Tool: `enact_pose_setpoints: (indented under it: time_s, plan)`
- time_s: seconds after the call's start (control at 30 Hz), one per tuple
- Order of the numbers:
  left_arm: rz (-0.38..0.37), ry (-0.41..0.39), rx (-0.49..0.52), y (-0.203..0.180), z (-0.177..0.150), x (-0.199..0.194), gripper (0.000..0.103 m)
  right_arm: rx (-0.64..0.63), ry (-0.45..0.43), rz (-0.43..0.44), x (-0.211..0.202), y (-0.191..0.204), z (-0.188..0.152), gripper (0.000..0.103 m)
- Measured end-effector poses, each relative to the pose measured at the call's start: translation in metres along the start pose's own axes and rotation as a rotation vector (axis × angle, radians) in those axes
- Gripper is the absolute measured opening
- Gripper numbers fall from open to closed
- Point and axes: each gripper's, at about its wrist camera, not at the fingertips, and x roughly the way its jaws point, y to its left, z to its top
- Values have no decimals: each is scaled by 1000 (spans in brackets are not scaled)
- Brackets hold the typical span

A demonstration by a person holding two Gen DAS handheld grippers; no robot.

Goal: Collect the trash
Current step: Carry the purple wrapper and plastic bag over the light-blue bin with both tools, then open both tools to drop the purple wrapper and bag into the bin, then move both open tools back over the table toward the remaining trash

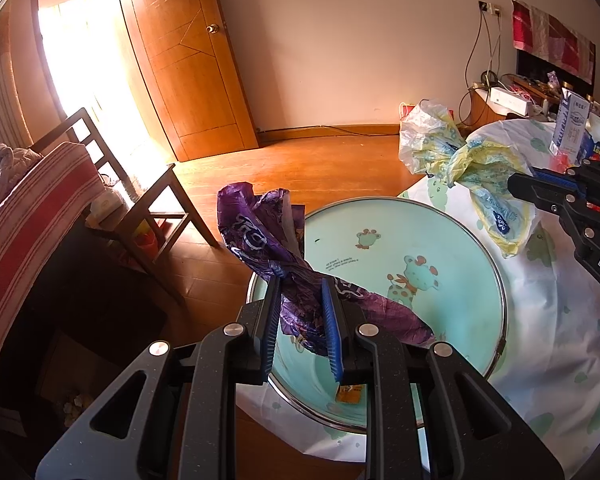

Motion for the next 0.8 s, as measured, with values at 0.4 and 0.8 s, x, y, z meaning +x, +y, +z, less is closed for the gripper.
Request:
enact_pose_setpoints:
  time_s: [0.4,0.8]
  plan:
    - [-39,-3,20,-9,-2,-3,54,-17,4,25,2,2,-1,36]
    - [-26,0,16,-7,-3,-1,70,-29,-5,22,0,4,-2,53]
